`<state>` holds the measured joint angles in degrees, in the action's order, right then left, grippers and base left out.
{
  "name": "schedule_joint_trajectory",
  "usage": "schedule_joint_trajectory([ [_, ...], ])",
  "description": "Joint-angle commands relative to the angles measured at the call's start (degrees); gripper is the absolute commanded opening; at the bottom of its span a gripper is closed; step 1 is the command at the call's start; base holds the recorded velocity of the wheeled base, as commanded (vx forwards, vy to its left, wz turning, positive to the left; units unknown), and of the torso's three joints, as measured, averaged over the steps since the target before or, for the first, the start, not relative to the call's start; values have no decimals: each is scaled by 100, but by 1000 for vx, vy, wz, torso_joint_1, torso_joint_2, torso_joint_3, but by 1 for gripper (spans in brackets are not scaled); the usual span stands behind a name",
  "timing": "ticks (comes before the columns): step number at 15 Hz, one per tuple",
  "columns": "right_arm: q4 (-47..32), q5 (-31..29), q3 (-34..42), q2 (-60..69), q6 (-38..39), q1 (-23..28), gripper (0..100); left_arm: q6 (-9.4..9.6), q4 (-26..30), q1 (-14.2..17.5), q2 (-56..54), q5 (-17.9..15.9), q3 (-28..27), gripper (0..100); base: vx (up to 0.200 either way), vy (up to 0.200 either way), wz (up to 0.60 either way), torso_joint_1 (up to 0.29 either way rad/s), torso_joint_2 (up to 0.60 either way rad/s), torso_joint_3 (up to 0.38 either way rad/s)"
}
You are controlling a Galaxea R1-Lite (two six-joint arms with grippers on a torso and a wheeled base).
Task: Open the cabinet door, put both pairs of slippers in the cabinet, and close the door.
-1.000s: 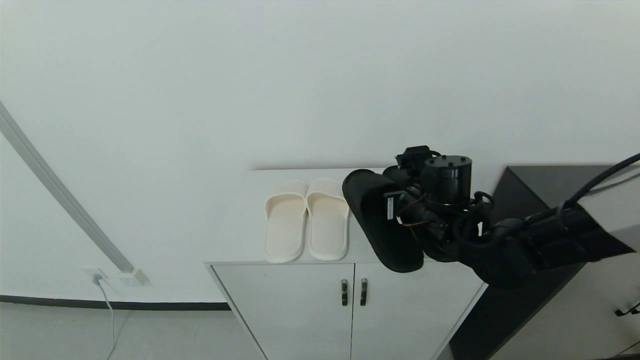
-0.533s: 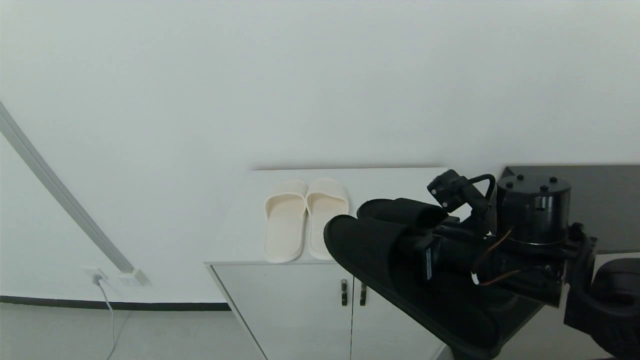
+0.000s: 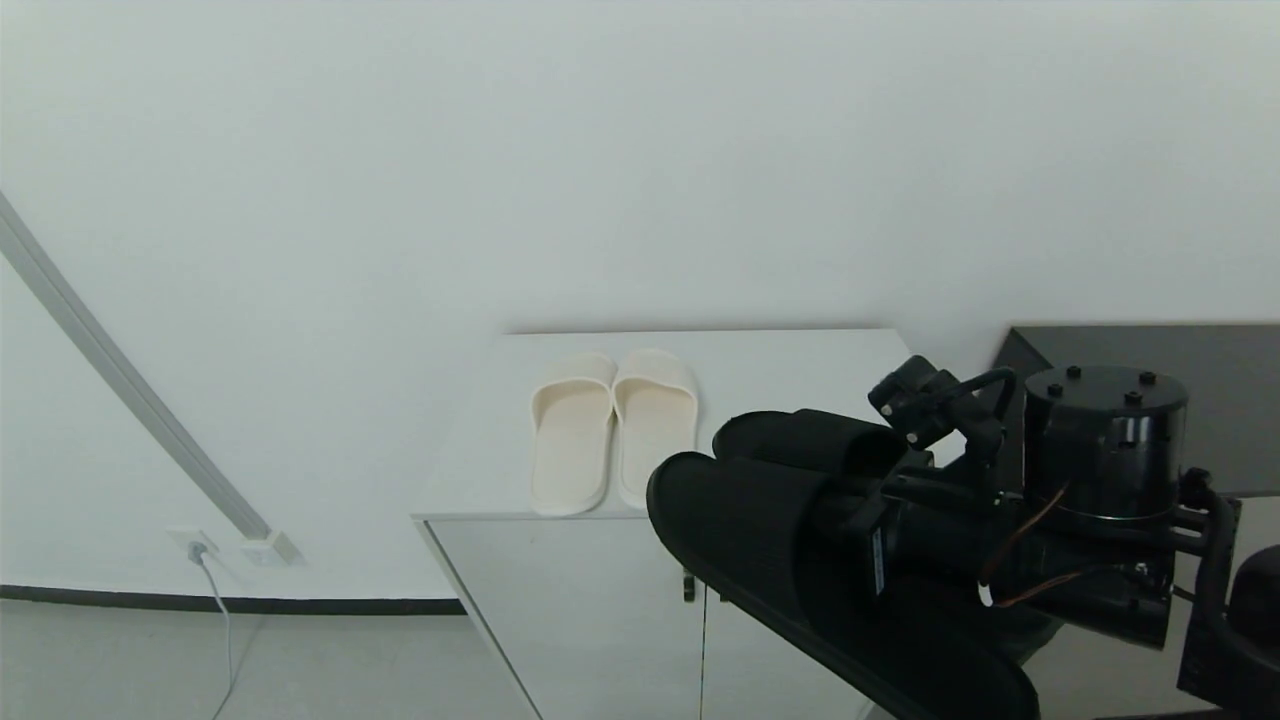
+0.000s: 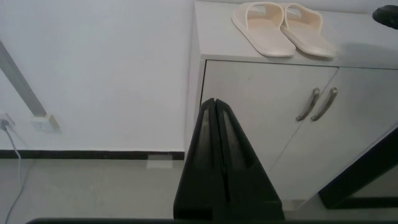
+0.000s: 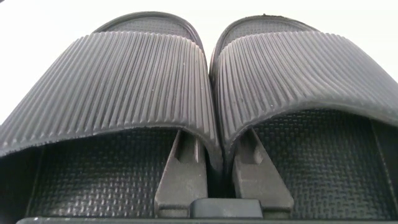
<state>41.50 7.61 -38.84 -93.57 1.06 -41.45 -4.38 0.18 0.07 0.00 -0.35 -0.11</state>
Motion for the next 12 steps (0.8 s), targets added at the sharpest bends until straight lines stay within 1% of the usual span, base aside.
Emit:
schedule_joint_trajectory([
  [1,8,4,8,-3,-1,-4,0,-2,-1,1,9,0,-7,0,-200,0,0,2,2,2],
  [3,25,13,34,-3,-1,-4,0,-2,-1,1,9,0,-7,0,-200,0,0,-12,-5,5],
  [12,51,39,166,-3,-45,-4,0,-2,-1,1,0,0,-7,0,0,0,0,0,0,0],
])
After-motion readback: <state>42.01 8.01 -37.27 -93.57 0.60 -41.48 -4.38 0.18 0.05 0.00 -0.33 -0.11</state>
